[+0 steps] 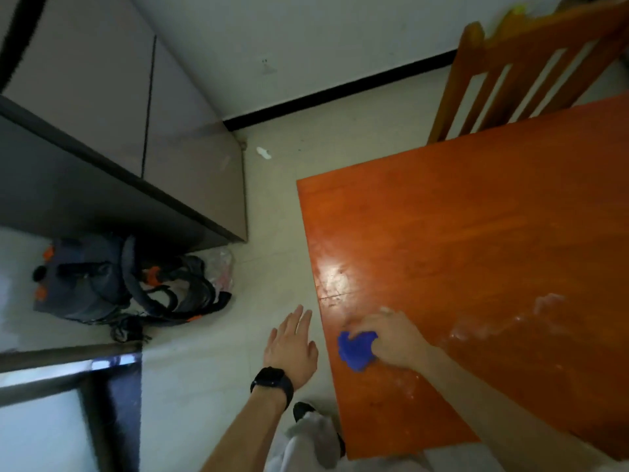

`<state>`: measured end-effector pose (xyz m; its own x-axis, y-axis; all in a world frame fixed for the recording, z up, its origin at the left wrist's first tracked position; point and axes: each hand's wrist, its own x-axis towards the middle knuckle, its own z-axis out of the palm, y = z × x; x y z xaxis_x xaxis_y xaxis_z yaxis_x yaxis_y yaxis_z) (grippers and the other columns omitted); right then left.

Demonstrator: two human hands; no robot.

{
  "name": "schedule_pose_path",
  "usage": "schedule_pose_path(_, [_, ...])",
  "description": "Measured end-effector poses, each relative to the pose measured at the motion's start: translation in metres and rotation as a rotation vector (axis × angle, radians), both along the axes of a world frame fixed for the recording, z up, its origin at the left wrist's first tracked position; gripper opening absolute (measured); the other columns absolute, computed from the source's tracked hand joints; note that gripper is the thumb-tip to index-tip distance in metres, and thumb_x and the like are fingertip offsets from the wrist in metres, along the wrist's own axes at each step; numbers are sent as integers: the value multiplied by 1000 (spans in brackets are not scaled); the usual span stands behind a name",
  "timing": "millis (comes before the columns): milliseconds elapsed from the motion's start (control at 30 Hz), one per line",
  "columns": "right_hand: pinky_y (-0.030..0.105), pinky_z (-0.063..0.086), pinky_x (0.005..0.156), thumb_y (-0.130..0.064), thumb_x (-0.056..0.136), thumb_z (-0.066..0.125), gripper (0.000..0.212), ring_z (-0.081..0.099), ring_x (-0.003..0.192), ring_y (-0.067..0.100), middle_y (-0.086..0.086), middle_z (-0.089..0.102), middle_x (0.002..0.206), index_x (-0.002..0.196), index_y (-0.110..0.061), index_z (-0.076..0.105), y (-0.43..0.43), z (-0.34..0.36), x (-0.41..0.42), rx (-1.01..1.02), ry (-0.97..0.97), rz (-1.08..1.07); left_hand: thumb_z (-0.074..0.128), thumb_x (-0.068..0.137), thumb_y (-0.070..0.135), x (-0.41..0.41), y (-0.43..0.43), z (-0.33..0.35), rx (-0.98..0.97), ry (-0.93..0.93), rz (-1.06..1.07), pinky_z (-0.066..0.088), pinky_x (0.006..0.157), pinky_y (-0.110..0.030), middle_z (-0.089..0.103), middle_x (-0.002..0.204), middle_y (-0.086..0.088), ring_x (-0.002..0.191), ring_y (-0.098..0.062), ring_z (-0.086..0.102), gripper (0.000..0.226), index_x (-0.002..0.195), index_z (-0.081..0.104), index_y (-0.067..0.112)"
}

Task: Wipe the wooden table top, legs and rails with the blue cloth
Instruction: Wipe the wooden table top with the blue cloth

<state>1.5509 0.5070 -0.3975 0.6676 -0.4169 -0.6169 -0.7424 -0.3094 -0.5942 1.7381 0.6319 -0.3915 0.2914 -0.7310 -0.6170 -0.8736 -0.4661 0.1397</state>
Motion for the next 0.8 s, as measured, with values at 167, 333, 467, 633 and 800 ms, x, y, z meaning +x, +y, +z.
schedule_pose_path(167, [20, 44, 64, -6, 74, 47, 50, 56, 81, 4, -16, 65, 98, 105, -36, 73, -73, 12, 15, 120, -17, -224, 41, 99, 26, 33, -62, -5, -58, -51, -146, 12, 122, -45, -6, 165, 3, 152, -17, 1, 72, 157, -2, 27])
schedule_pose_path(333, [39, 34, 94, -10, 76, 55, 63, 42, 121, 21, -14, 53, 135, 131, -42, 52, -96, -15, 71, -351, -82, -461, 47, 87, 10, 68, -119, -15, -99, -104, -340, 10, 122, -46, -13, 164, 7, 152, -18, -2, 91, 156, -9, 26])
schedule_pose_path(467, [34, 31, 82, -19, 68, 66, 47, 46, 109, 15, -17, 60, 115, 109, -39, 59, -24, -36, 86, -440, -49, -430, 45, 78, 0, 106, -145, -33, -124, -93, -512, 6, 121, -48, -22, 160, 8, 152, -17, -7, 104, 151, -23, 30])
schedule_pose_path(633, [38, 48, 82, -2, 72, 43, 46, 56, 100, 14, -12, 66, 104, 90, -34, 71, -7, 6, 62, 213, 189, -383, 49, 79, 2, 139, -172, -33, -127, -116, -816, 11, 119, -51, 0, 165, 1, 151, -22, 3, 99, 156, -9, 27])
schedule_pose_path(800, [38, 45, 94, 1, 76, 49, 58, 54, 116, 24, -1, 61, 126, 122, -34, 63, -97, 2, 49, -255, 170, -1105, 44, 89, 11, 146, -204, -24, -127, -98, -987, 10, 120, -52, 19, 160, -4, 150, -28, 8, 75, 156, 13, 25])
